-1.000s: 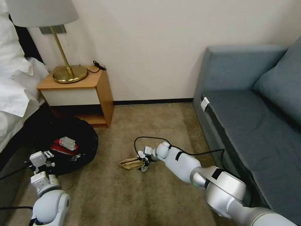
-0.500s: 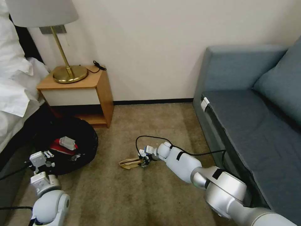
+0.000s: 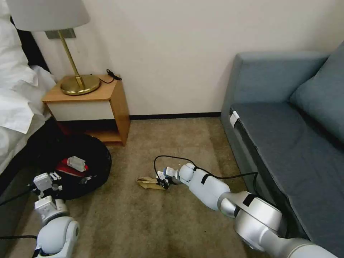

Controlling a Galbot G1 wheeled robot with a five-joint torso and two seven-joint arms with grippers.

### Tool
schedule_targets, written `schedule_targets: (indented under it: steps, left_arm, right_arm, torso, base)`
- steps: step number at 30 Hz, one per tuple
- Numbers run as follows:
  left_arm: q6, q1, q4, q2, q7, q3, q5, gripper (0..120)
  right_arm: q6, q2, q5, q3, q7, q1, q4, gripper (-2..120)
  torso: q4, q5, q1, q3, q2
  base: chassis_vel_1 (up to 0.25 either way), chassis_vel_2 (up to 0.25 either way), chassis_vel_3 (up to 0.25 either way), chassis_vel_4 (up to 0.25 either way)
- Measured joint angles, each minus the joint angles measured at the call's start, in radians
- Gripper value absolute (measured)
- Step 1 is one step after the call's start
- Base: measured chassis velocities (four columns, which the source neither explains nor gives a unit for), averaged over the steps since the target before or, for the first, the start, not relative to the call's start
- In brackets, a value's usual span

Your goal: Pick up the trash bin, then pick up the garbage on the floor and place it into the trash bin.

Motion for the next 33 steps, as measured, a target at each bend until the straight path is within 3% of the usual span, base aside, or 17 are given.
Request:
schedule_targets:
  steps: [12, 24, 31, 33]
  left_arm:
    - [0.001, -0.002, 0.009, 0.007, 0.0, 0.002, 0.0, 7]
    - [0.002, 0.014, 0.012, 0.022, -0.002, 0.002, -0.003, 7]
    - [0.001, 0.012, 0.013, 0.019, -0.002, 0.012, 0.005, 7]
    - [0.001, 0.008, 0.013, 0.014, -0.002, 0.017, 0.009, 7]
  right_arm:
    - [0.023, 0.0, 0.029, 0.012, -0.007, -0.005, 0.052, 0]
    - [0.049, 0.0, 0.061, 0.277, -0.012, 0.014, 0.141, 0]
    - [0.051, -0.006, 0.072, 0.342, -0.008, 0.015, 0.236, 0]
    - [0.04, -0.013, 0.12, 0.334, 0.001, 0.003, 0.322, 0]
  torso:
    - [0.0, 0.0, 0.0, 0.0, 0.0]
    - [-0.0001, 0.0, 0.0, 0.0, 0.0]
    - [-0.0001, 0.0, 0.0, 0.0, 0.0]
    - [-0.0002, 0.0, 0.0, 0.0, 0.0]
  base:
    - [0.0, 0.0, 0.0, 0.0]
    - [0.0, 0.0, 0.0, 0.0]
    - [0.0, 0.0, 0.0, 0.0]
    - [0.0, 0.0, 0.0, 0.0]
